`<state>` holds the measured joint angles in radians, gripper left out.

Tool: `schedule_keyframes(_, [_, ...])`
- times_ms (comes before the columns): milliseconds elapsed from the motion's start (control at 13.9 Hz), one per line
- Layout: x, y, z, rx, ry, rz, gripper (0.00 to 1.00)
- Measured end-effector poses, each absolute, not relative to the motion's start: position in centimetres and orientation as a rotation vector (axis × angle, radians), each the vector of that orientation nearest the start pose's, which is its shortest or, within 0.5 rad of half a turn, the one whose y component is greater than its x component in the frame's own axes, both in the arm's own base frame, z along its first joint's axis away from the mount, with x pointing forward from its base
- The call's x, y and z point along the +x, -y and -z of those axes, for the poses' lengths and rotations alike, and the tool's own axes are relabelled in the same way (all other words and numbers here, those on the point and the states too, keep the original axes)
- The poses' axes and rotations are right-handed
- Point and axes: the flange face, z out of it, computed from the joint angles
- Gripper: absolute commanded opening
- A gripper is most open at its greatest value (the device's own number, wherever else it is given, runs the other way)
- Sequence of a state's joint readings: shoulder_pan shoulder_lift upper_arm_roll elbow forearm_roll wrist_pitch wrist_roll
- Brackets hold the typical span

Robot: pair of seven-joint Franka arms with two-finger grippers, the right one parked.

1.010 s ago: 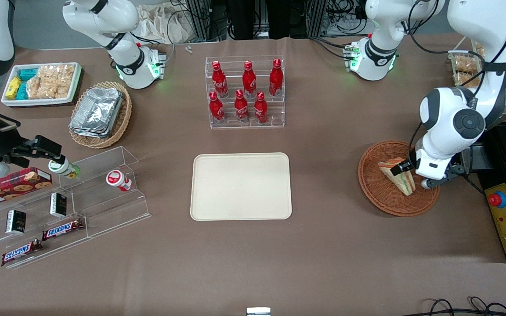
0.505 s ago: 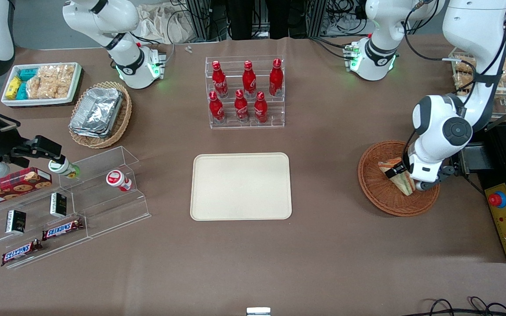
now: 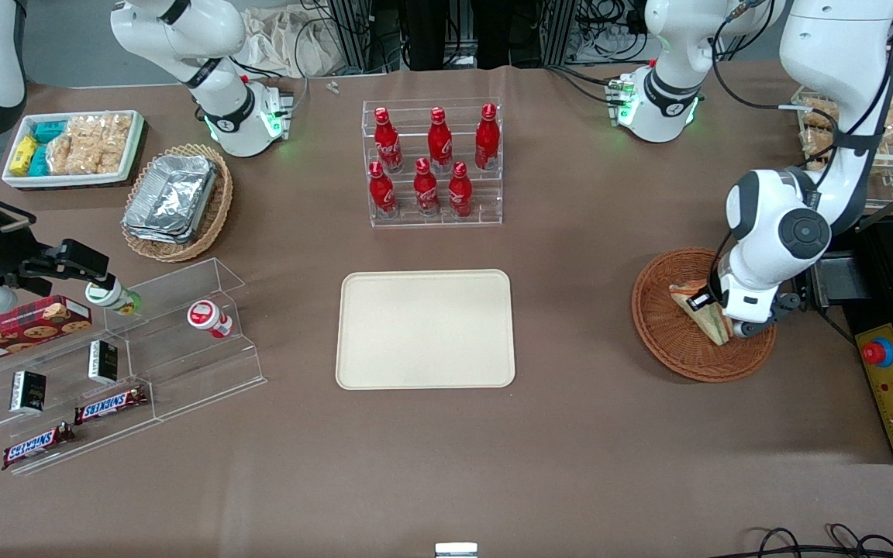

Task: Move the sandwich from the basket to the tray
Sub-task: 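Lift the sandwich and carry it with the left gripper over the cream tray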

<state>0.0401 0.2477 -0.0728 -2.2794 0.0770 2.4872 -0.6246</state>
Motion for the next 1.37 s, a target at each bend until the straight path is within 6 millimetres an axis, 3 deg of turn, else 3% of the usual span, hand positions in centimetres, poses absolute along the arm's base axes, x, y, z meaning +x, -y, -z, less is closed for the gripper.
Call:
schedule_keyframes(144, [53.6,1.9,-25.3,-2.998,0.819,-0.014,0.0])
schedule_keyframes(289, [54.7,1.9,-28.0,-2.987,0.824,-0.025,0.0])
schedule_keyframes(505, [57.1,2.1,-35.0,-2.953,0.823,-0.098,0.0])
schedule_keyframes(649, [58.4,3.2,-39.8,-2.951,0.8,-0.11,0.0])
schedule_keyframes(794, [59.2,6.5,-44.8,-2.968,0.734,-0.126,0.0])
schedule_keyframes(938, [59.4,11.1,-49.7,-2.992,0.683,-0.121,0.0])
schedule_keyframes(1010, [59.3,13.7,-51.2,-3.009,0.649,-0.117,0.0])
schedule_keyframes(1155, [58.6,19.0,-51.1,-3.053,0.531,-0.136,0.0])
schedule_keyframes(1371, [57.9,27.3,-46.7,-3.111,0.286,-0.156,0.0])
